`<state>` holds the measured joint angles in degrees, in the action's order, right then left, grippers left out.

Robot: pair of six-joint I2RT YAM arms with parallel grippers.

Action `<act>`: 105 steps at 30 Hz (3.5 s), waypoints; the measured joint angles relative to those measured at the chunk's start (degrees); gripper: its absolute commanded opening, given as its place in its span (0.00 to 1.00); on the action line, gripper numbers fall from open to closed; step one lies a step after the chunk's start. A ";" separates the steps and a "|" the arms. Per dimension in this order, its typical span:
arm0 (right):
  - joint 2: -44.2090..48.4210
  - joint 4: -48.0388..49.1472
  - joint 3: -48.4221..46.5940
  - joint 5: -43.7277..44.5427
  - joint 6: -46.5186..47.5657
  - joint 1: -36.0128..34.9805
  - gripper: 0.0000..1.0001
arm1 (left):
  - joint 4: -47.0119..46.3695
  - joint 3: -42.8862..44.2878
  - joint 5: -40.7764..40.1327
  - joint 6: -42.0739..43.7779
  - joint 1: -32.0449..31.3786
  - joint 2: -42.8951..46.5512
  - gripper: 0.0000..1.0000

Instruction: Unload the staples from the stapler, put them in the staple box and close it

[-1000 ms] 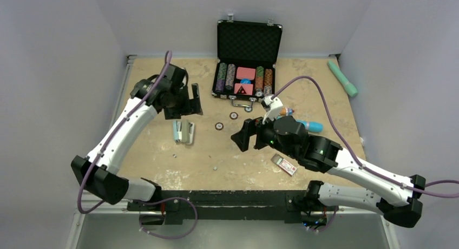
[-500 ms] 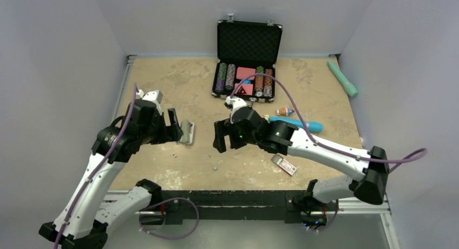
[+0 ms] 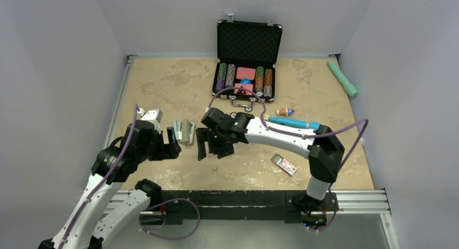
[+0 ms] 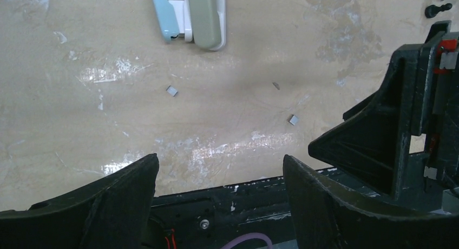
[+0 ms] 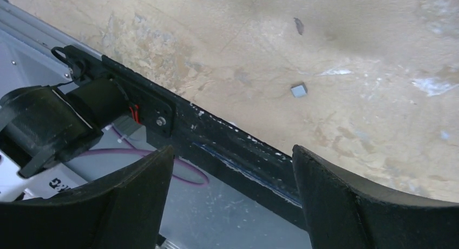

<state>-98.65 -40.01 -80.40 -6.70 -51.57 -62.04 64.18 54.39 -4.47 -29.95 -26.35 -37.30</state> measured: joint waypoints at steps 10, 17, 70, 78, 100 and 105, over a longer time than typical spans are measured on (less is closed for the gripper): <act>-10.38 0.96 -15.34 1.01 1.07 -4.24 0.80 | 0.72 -1.70 -15.47 -2.40 -2.89 5.49 0.91; -20.59 1.57 -26.60 1.92 4.46 -4.26 0.73 | 0.09 -1.81 -25.68 -1.99 -2.97 12.81 0.92; -46.21 0.11 -48.70 19.45 21.49 -10.67 0.48 | -7.56 -7.26 -25.07 2.12 -2.97 26.38 0.99; -46.36 -0.22 -48.92 20.06 22.03 -10.69 0.44 | -7.50 -7.28 -25.07 2.14 -2.97 26.38 0.99; -47.12 0.37 -49.64 20.81 22.05 -10.69 0.33 | -7.48 -7.28 -24.65 2.14 -2.97 26.38 0.99; -46.45 1.60 -48.11 20.96 22.01 -10.69 0.33 | -7.48 -7.28 -24.46 2.14 -2.99 26.38 0.99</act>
<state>-145.10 -38.41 -128.51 14.26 -29.56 -72.73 56.71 47.11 -28.93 -27.81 -29.34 -10.92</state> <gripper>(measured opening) 0.327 0.988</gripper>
